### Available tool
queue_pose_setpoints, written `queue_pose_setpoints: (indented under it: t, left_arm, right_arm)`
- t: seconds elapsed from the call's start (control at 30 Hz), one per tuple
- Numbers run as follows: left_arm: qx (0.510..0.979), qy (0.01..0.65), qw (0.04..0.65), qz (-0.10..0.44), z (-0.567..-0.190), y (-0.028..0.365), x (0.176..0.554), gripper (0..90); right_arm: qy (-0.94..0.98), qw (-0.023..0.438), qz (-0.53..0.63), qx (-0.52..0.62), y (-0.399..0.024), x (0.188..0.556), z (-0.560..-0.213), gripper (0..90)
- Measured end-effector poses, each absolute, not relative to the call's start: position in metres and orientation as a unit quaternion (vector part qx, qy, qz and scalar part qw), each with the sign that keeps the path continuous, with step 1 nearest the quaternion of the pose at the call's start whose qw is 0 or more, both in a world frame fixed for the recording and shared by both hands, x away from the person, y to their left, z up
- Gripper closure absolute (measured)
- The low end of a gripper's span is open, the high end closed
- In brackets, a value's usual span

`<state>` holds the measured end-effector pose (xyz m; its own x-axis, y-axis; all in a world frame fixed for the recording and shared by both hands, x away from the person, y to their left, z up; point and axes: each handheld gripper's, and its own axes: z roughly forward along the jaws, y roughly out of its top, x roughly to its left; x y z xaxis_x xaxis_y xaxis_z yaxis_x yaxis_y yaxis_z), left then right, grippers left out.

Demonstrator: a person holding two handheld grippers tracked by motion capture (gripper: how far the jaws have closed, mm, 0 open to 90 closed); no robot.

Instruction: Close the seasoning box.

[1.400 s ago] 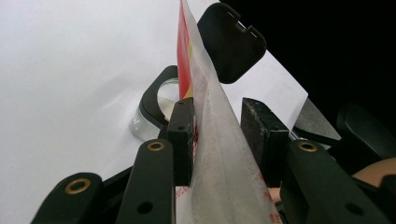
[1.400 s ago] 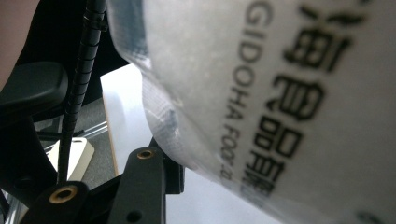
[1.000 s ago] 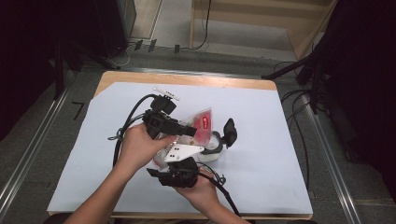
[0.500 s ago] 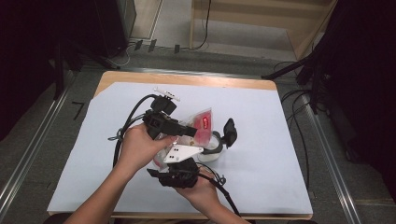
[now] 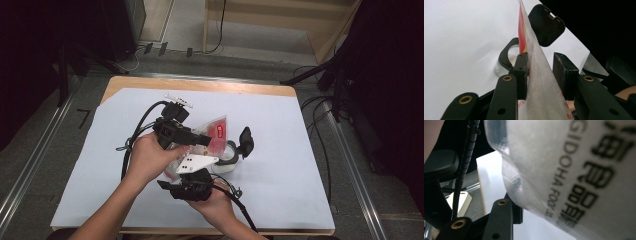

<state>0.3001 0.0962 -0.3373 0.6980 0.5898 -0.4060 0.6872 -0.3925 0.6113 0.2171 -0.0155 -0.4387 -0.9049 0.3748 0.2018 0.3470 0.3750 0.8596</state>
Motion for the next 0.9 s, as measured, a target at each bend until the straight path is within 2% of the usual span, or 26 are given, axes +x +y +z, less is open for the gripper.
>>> queue_pose_setpoints:
  t: [0.9]
  left_arm:
    - [0.828,0.388,0.4,-0.064,-0.3378,0.0967,0.3011,64.8]
  right_arm:
    - [0.821,-0.007,0.521,0.233,-0.0165,0.2192,-0.4371,63.5]
